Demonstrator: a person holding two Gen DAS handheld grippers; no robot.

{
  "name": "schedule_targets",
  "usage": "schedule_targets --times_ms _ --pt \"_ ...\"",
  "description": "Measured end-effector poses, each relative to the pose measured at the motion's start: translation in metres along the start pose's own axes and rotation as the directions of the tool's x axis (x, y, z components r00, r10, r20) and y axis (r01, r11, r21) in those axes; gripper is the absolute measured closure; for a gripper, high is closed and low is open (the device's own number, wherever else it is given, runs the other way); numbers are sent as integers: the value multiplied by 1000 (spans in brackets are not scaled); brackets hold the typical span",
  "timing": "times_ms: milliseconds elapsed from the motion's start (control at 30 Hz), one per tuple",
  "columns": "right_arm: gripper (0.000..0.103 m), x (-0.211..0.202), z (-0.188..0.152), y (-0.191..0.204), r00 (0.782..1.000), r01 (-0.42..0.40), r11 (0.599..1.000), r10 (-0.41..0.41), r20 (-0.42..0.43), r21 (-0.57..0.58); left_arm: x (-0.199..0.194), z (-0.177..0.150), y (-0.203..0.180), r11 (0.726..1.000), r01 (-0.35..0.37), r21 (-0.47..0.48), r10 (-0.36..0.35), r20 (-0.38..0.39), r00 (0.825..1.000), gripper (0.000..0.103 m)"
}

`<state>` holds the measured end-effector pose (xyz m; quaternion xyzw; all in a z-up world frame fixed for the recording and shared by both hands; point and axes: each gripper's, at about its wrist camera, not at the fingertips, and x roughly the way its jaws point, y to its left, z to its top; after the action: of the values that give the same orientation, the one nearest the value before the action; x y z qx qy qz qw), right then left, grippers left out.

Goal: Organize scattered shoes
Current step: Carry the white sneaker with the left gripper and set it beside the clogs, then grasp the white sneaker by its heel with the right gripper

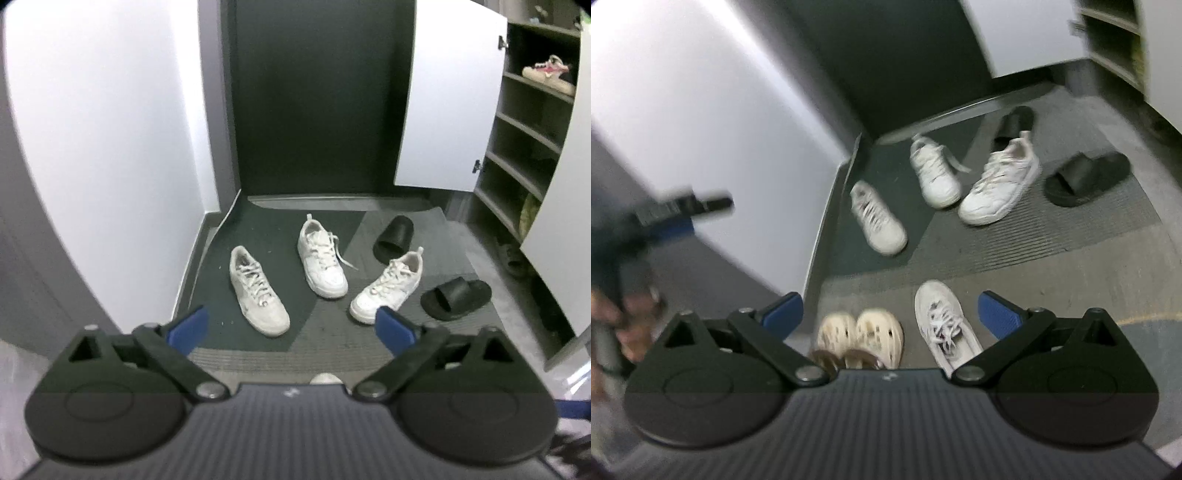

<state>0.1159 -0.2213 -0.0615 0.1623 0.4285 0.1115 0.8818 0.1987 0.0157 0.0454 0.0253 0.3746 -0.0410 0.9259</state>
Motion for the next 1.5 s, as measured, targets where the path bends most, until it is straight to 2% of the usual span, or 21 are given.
schedule_targets --times_ms 100,200,267,333,400,433,567,633,700,800,867,933,1033,1167,1233,1333,1500 --pt "0 32 -9 18 993 20 984 -40 -110 -179 -17 -5 12 999 8 -53 -9 -15 1000 4" --pt "0 72 -20 32 975 11 941 -85 -203 -338 -29 -13 26 992 29 -119 -33 -28 999 4" --pt "0 110 -32 44 962 34 866 -163 -217 -500 -38 -20 35 986 55 -160 -59 -25 998 4" --pt "0 143 -43 48 957 44 795 -208 -203 -604 -49 -27 44 981 61 -182 -64 -13 998 4" --pt "0 173 -57 49 953 56 762 -234 -193 -645 -63 -39 55 977 42 -210 -41 7 999 2" --pt "0 190 -61 44 953 60 769 -233 -192 -636 -67 -43 59 976 35 -217 -33 11 999 2" --pt "0 246 -76 13 965 69 873 -182 -191 -484 -79 -55 73 971 7 -239 0 30 1000 2" --pt "0 270 -86 -4 966 80 907 -173 -194 -412 -82 -58 80 969 -5 -247 14 35 999 2" --pt "0 284 -96 -12 959 89 907 -190 -212 -411 -78 -56 88 964 3 -267 4 26 1000 2" --pt "0 310 -108 -19 950 91 875 -220 -223 -476 -69 -52 97 952 20 -304 -18 9 1000 1" --pt "0 320 -109 -23 942 108 869 -244 -228 -483 -61 -51 103 942 27 -335 -32 -9 999 1" --pt "0 338 -108 -35 925 153 888 -282 -253 -433 -49 -49 108 933 5 -359 -23 -47 999 1" --pt "0 347 -108 -47 928 167 929 -262 -266 -331 -39 -49 108 932 6 -363 -34 -70 997 1" --pt "1 362 -119 -62 917 170 956 -242 -318 -237 -34 -48 108 933 0 -360 -26 -68 997 1" --pt "7 369 -125 -63 913 171 957 -243 -327 -234 -33 -49 109 932 -4 -362 -20 -62 998 1" --pt "13 367 -132 -53 927 183 942 -260 -269 -280 -30 -50 110 928 -20 -371 -5 -66 998 1" --pt "17 361 -135 -47 927 245 956 -279 -251 -158 -28 -50 112 921 -28 -389 0 -70 998 1"
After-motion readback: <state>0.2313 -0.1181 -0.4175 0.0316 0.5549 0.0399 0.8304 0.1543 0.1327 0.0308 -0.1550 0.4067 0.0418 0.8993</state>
